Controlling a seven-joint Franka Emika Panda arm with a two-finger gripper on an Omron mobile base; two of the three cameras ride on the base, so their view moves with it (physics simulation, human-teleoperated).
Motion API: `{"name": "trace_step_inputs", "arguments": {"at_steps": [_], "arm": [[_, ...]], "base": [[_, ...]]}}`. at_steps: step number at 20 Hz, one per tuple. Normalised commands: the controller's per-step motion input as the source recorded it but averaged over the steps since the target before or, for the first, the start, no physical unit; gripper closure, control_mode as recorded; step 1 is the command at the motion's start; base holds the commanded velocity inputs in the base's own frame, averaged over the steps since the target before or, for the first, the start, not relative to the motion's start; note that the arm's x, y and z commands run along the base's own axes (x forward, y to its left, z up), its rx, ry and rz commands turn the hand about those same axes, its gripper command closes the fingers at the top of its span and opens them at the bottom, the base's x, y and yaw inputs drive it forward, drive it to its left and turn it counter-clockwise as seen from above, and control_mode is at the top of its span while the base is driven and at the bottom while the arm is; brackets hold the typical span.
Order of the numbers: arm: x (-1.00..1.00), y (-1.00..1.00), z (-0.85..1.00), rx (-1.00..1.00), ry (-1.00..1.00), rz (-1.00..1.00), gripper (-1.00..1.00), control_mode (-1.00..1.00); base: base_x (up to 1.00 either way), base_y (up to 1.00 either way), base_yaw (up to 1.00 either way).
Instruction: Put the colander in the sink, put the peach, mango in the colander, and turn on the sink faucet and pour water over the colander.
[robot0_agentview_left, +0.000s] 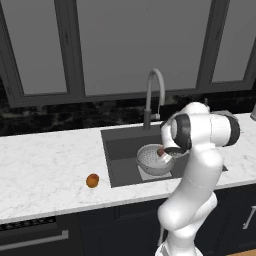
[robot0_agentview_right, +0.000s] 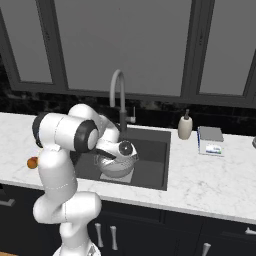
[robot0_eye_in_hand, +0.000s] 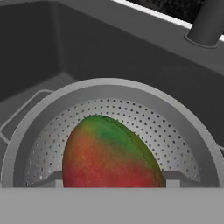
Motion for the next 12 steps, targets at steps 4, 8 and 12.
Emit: {"name": "trace_step_inputs", "arguments": {"at_steps": [4, 8, 12], "arm": [[0.32, 0.11, -0.20, 0.00, 0.00, 0.00, 1.00, -1.00], [0.42, 0.06, -0.10, 0.00, 0.00, 0.00, 1.00, -1.00], [0.46, 0.00, -0.03, 0.00, 0.00, 0.00, 1.00, -1.00]], "base": [[0.00, 0.00, 0.00], [0.00, 0.00, 0.00], [0.00, 0.00, 0.00]]}}
